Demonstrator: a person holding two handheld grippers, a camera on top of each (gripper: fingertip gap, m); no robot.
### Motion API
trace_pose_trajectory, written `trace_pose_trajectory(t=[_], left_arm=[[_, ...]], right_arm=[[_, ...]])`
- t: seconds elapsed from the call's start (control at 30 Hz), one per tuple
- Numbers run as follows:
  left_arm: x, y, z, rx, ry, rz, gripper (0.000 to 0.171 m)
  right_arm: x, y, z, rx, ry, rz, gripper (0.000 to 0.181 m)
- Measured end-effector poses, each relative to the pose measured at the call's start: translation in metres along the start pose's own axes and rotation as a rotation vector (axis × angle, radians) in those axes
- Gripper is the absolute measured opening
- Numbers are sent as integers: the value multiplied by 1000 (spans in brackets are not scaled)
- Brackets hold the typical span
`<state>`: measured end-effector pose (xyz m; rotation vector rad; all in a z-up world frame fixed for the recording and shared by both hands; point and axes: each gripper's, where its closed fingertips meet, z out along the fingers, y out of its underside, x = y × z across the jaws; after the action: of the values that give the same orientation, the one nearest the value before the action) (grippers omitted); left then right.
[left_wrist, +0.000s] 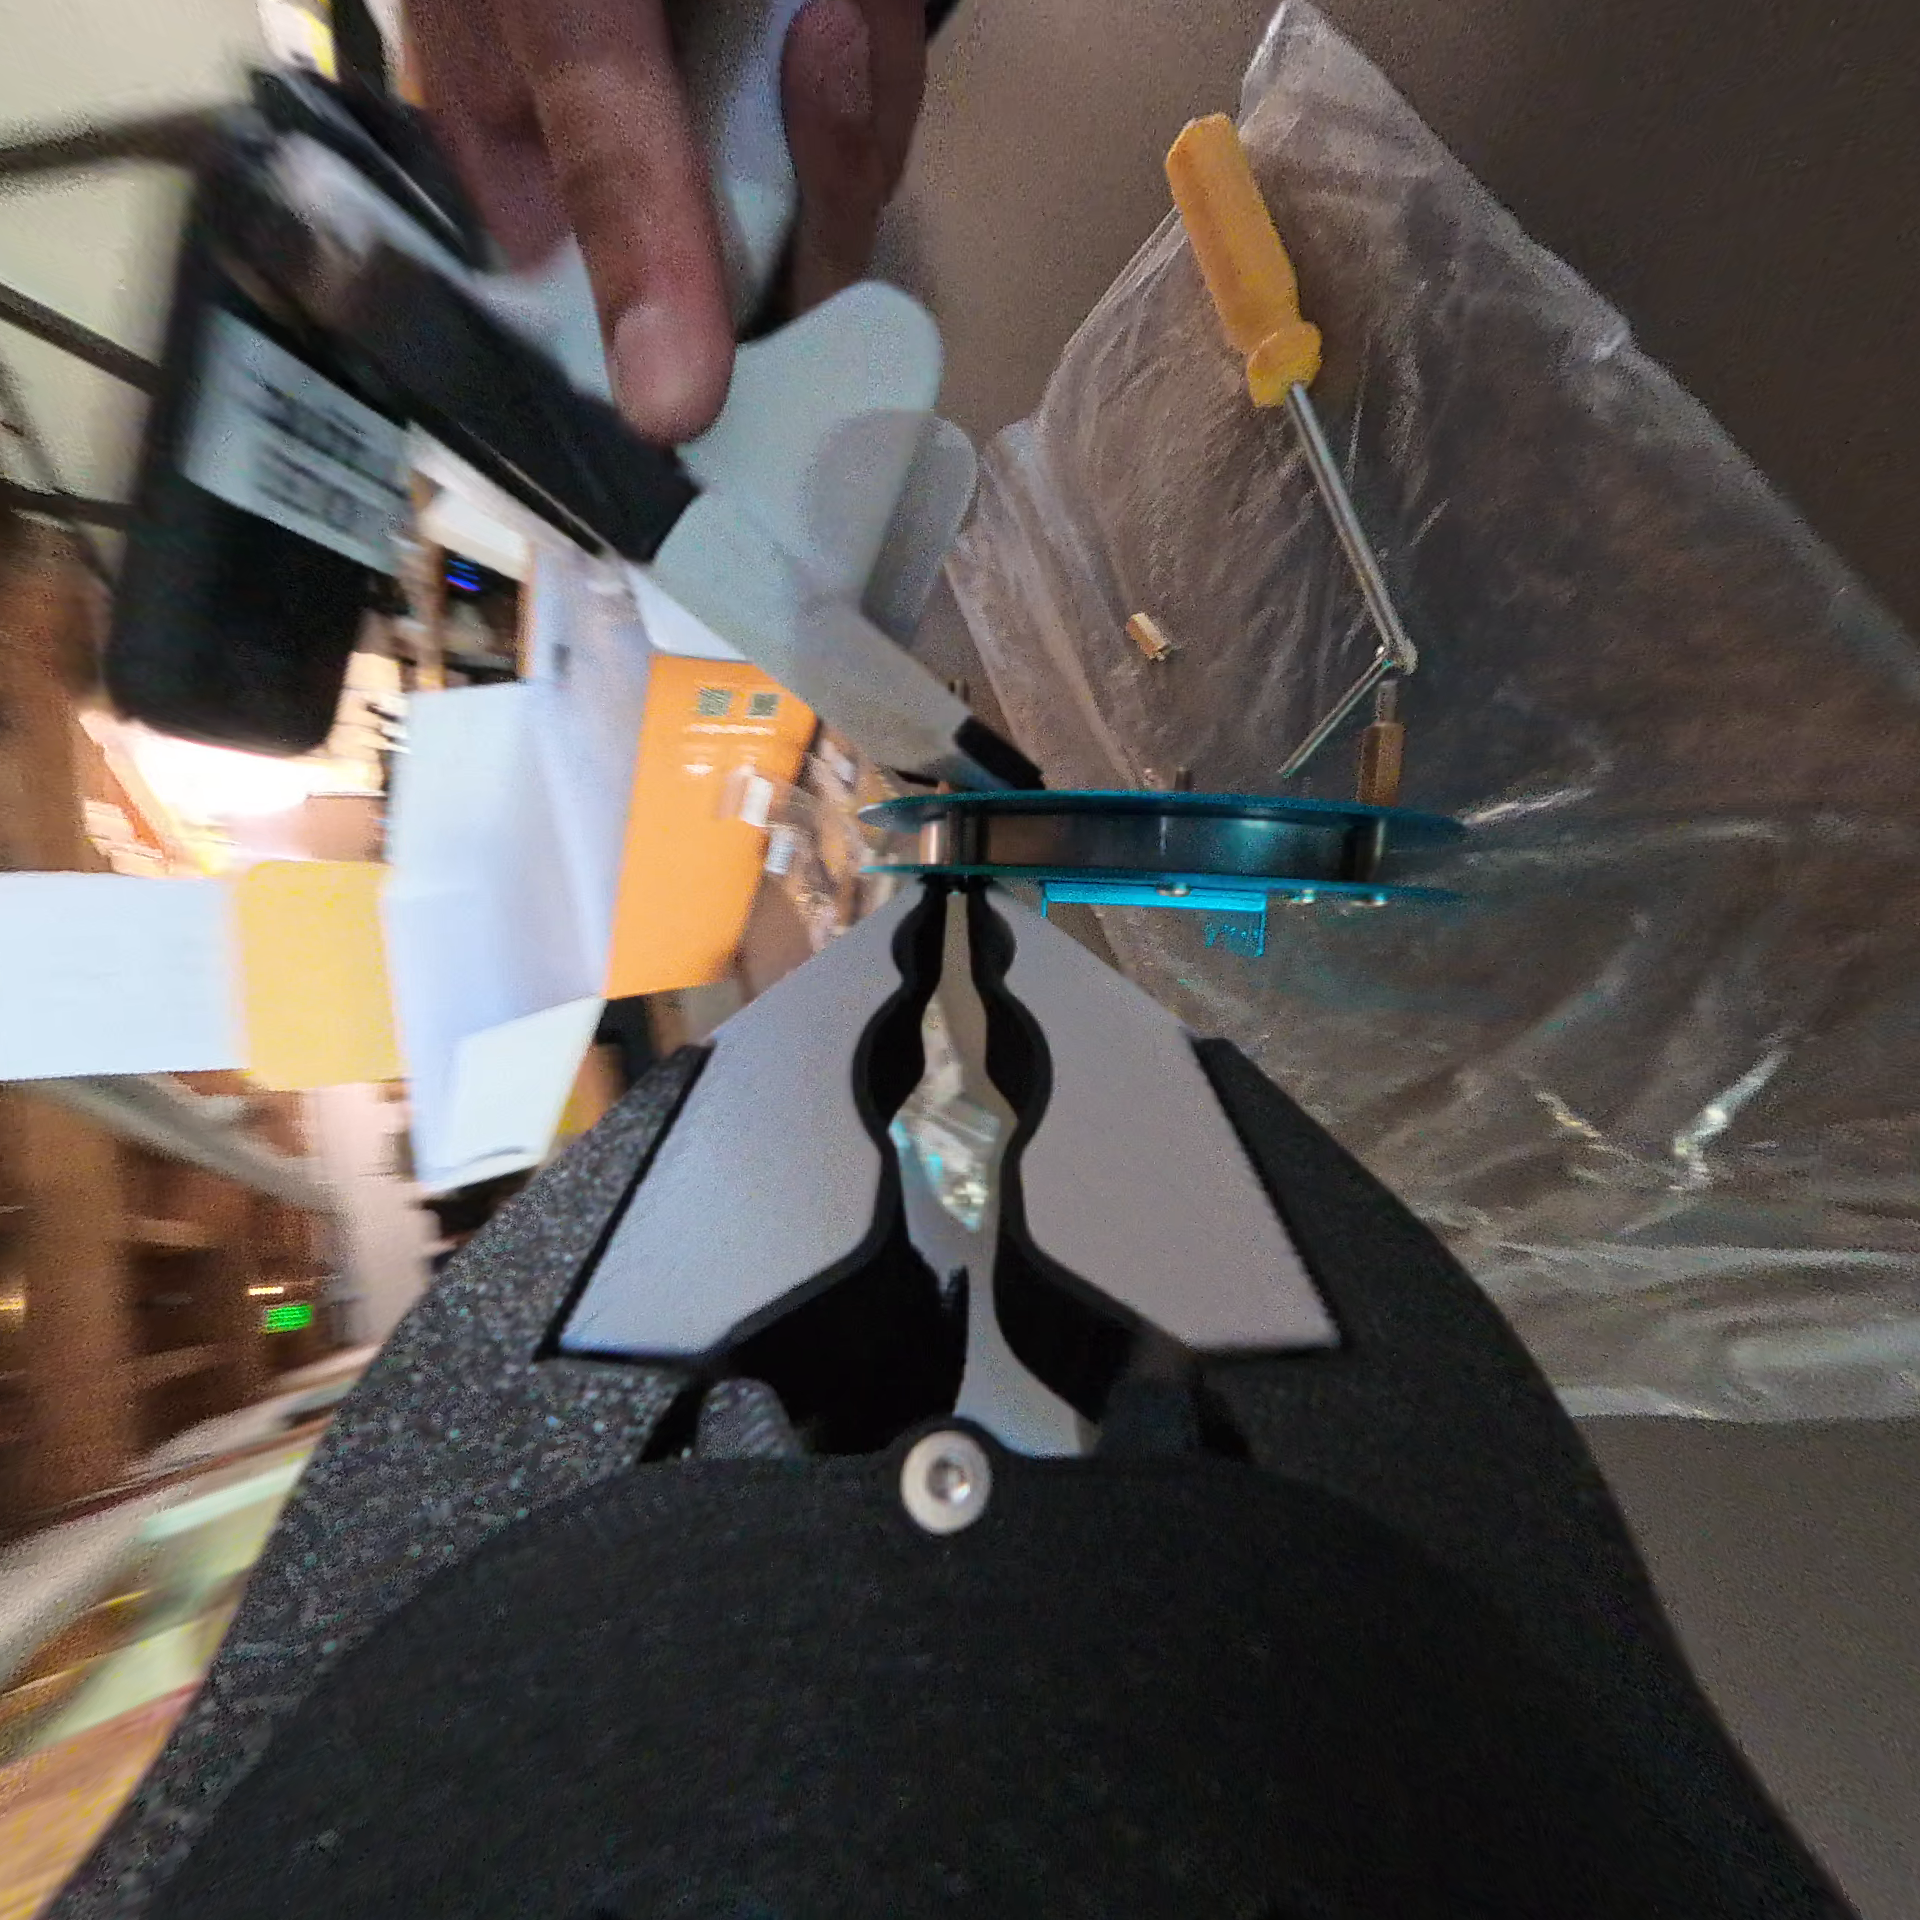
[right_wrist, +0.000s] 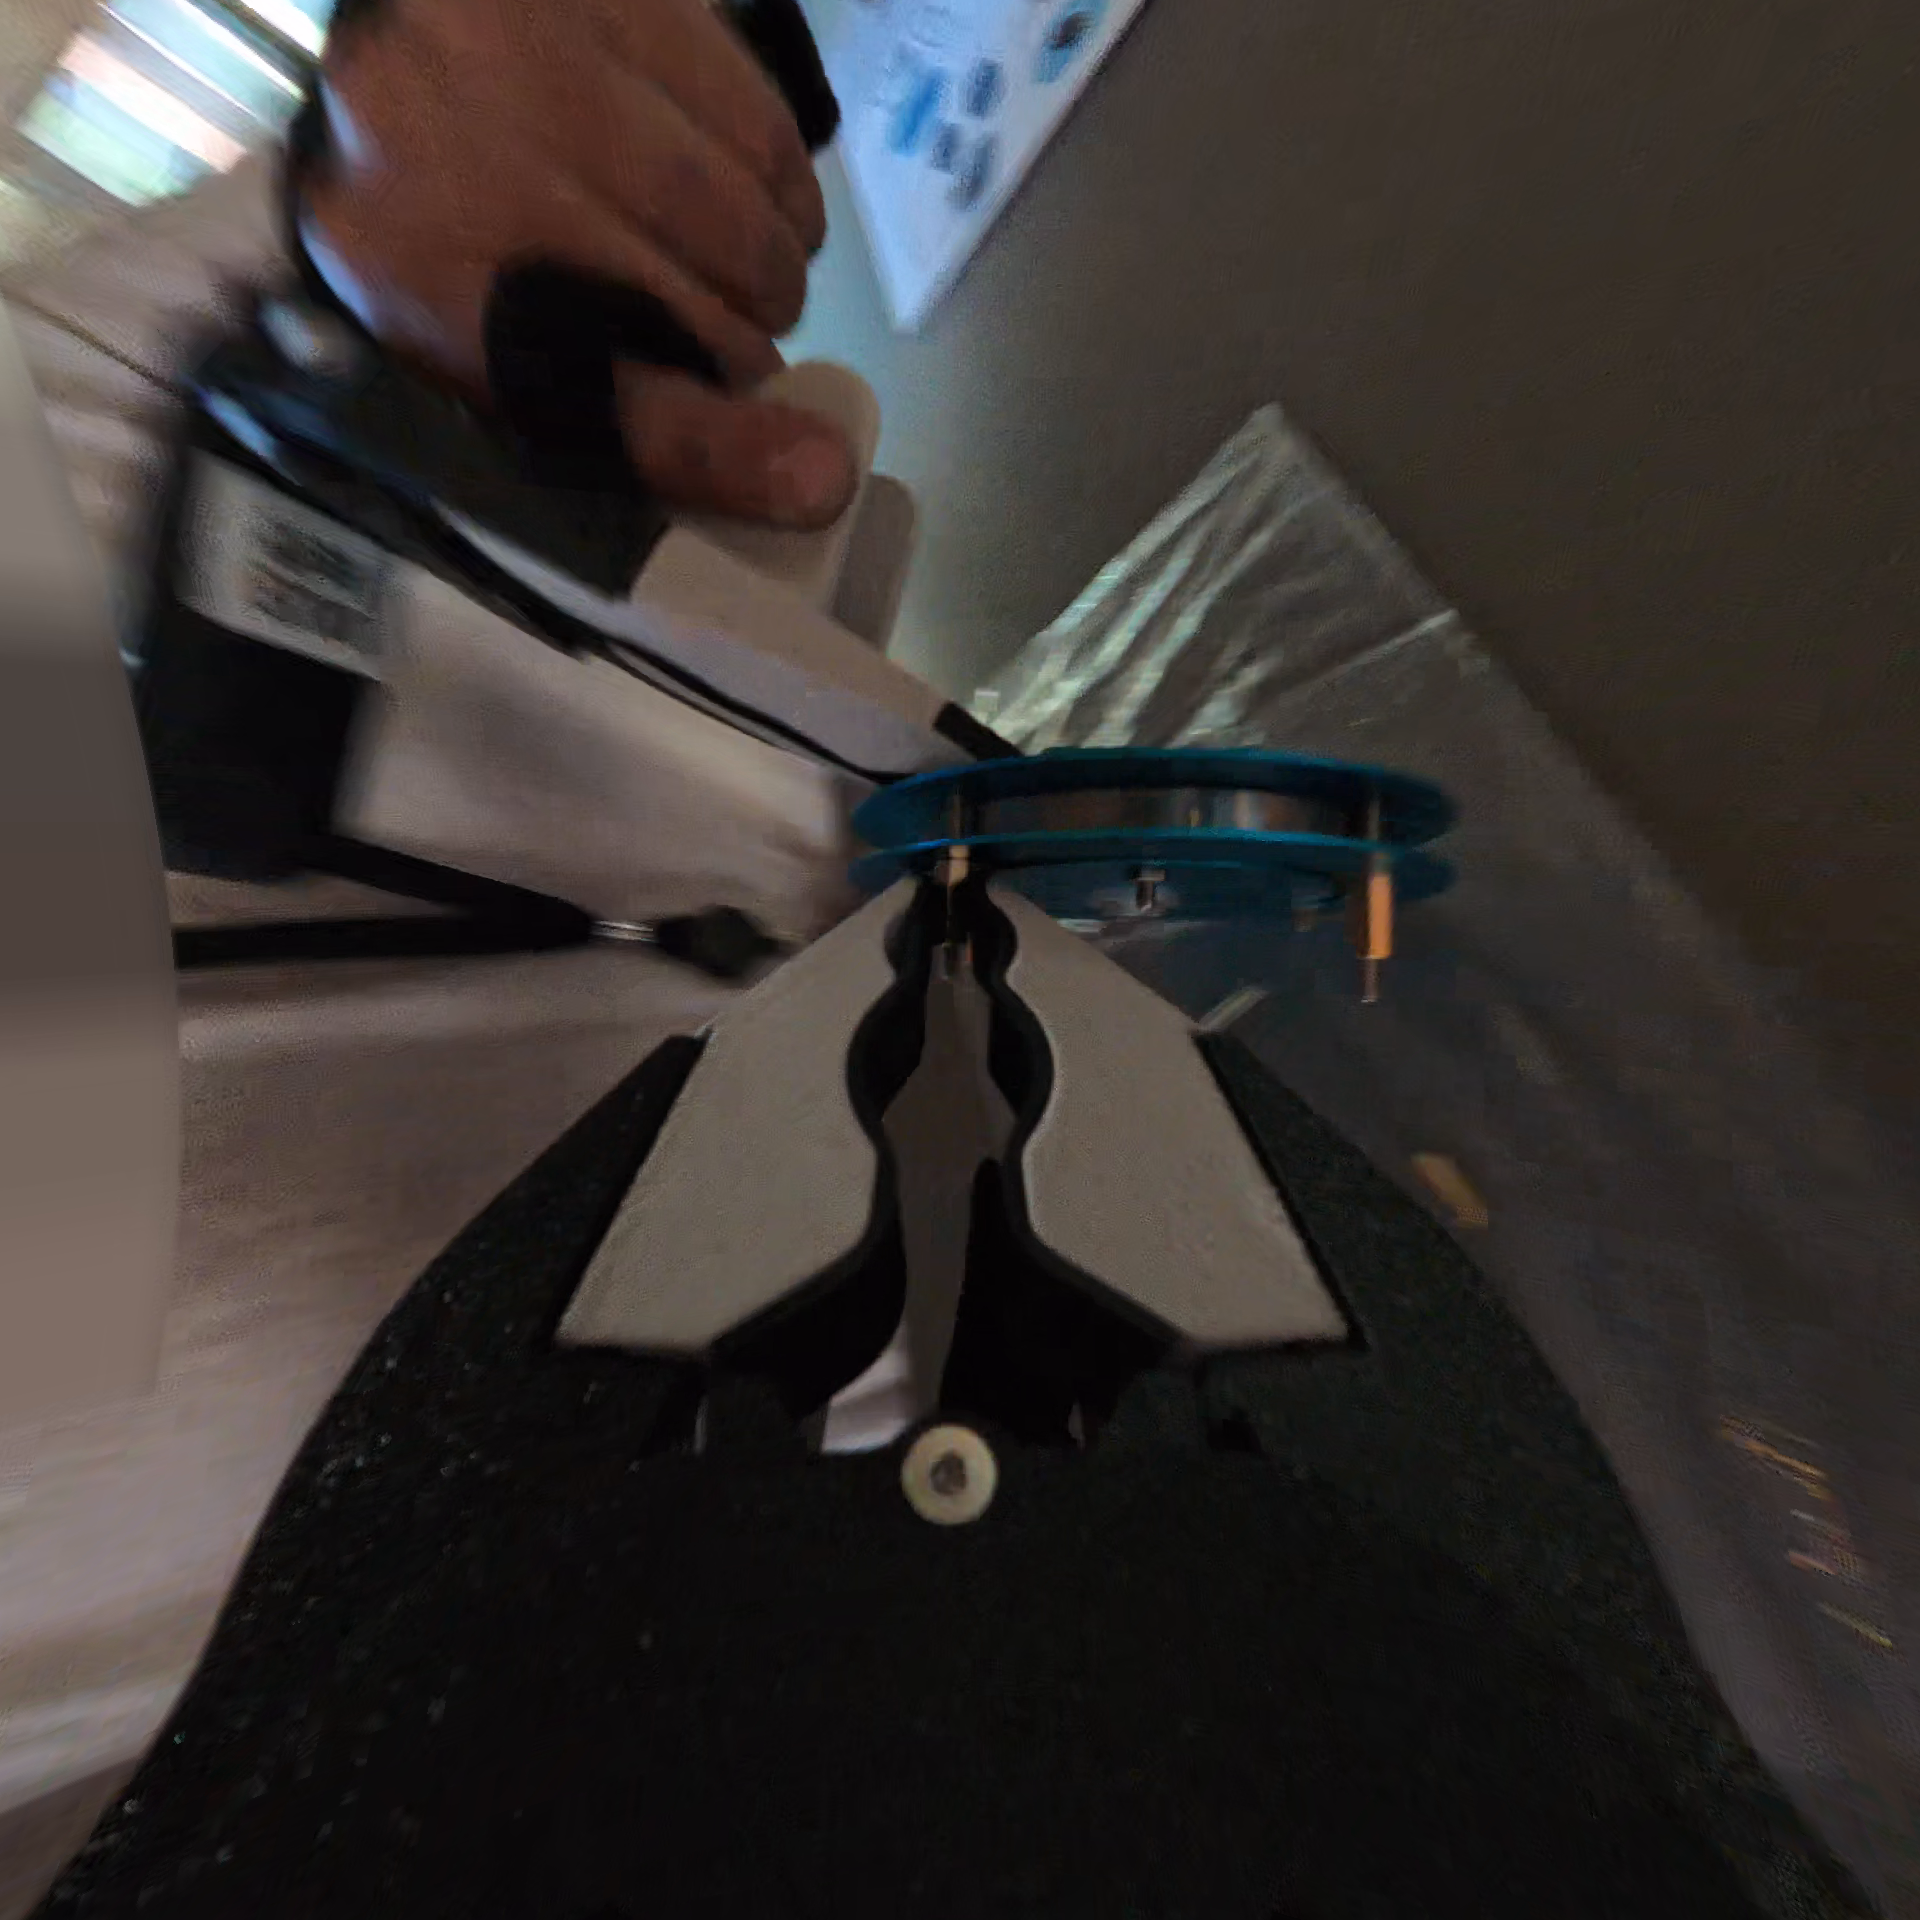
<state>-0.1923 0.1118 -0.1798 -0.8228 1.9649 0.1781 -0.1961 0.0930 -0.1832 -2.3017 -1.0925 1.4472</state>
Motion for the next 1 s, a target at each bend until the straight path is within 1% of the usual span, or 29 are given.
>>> trace_pose_trajectory(t=[0.07, 0.1, 0.13, 0.2, 0.27, 0.3, 0.33, 0.37, 0.4, 0.43, 0.47, 0.5, 0.53, 0.57, 0.63, 0.73, 0.77, 0.83, 0.87, 0.9, 1.0], left_arm=[[0, 3, 1, -1, 92, -102, 3], [0, 4, 2, 1, 128, -140, 3], [0, 4, 1, 5, 153, -157, 3], [0, 5, 1, 5, 172, -170, 3], [0, 6, 1, -3, 175, -183, 3], [0, 5, 1, -4, 148, -150, 2], [-1, 5, 1, -10, 66, -48, 1], [-2, 2, 1, -18, -55, 111, 2], [-1, -2, -2, -23, -166, 262, 1], [0, -4, -4, -35, -239, 357, 0], [-1, -3, -4, -54, -270, 383, 1], [-2, -2, -4, -53, -260, 352, 1], [-2, -1, -4, -40, -234, 301, 2], [-2, 0, -3, -37, -212, 262, 1], [-2, 1, -2, -16, -137, 151, 3], [-1, 2, 0, 18, 17, -26, 3], [-2, 2, 1, 26, 38, -49, 3], [-3, 3, 2, 32, 28, -43, 4], [-3, 3, 2, 33, 6, -19, 4], [-3, 3, 2, 36, -20, -2, 4], [-5, 9, -1, 26, -82, -77, 3]], right_arm=[[7, -3, -2, -45, 250, -211, 6], [8, -4, -2, -75, 343, -291, 8], [11, -4, -3, -104, 430, -366, 5], [15, -4, -3, -162, 545, -477, 6], [18, -6, -4, -193, 607, -539, 5], [17, -5, -4, -198, 571, -487, 3], [14, -4, -2, -180, 456, -352, 3], [7, 0, 1, -145, 246, -107, 2], [-5, 3, 3, -114, -32, 181, 2], [-12, 4, 4, -84, -277, 356, 2], [-14, 2, 3, -41, -443, 464, 3], [-14, 1, 3, -19, -519, 516, 3], [-14, 1, 3, -20, -501, 486, 4], [-12, 1, 3, -26, -420, 411, 4], [-5, 3, 3, -62, -183, 192, 4], [4, 1, -1, -108, 173, -135, 6], [7, 1, -2, -126, 270, -214, 9], [10, 0, -3, -149, 393, -336, 5], [10, 0, -3, -152, 409, -337, 5], [10, 0, -3, -143, 388, -289, 5], [5, -3, 0, -27, 185, -64, 4]])
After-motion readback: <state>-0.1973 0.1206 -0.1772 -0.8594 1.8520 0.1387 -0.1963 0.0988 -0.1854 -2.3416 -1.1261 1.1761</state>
